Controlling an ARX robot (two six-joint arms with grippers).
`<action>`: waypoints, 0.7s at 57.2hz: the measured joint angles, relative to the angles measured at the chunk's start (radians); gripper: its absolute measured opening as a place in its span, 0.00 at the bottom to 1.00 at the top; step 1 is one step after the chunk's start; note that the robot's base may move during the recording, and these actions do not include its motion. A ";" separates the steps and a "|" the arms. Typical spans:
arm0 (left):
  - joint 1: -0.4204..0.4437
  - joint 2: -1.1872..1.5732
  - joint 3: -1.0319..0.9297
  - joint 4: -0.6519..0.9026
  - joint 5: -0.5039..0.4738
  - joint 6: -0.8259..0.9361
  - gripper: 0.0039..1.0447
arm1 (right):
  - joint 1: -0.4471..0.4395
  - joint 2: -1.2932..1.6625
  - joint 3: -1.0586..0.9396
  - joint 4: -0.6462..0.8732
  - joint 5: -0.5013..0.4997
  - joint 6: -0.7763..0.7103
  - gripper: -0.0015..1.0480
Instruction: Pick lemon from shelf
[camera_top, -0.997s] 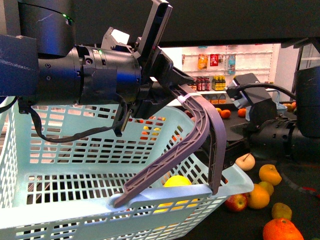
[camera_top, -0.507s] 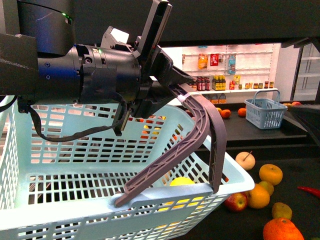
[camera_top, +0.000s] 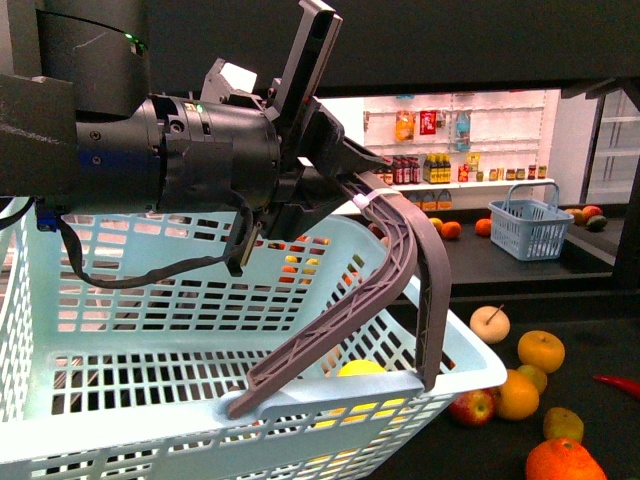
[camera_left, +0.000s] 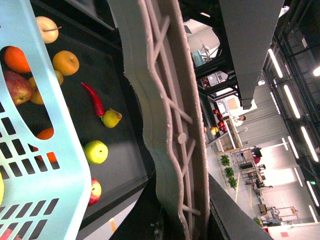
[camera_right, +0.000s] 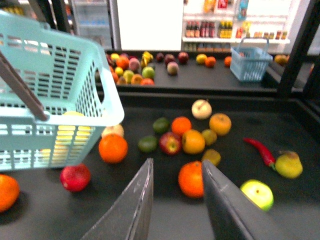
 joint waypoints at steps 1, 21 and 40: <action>0.000 0.000 0.000 0.000 -0.003 0.000 0.10 | 0.000 -0.007 0.000 0.002 0.006 0.000 0.25; 0.000 0.000 0.000 0.000 -0.002 0.002 0.10 | 0.000 -0.023 0.000 0.002 0.004 0.001 0.03; 0.000 0.000 0.000 0.000 -0.003 0.002 0.10 | 0.000 -0.023 0.000 0.002 0.004 0.001 0.45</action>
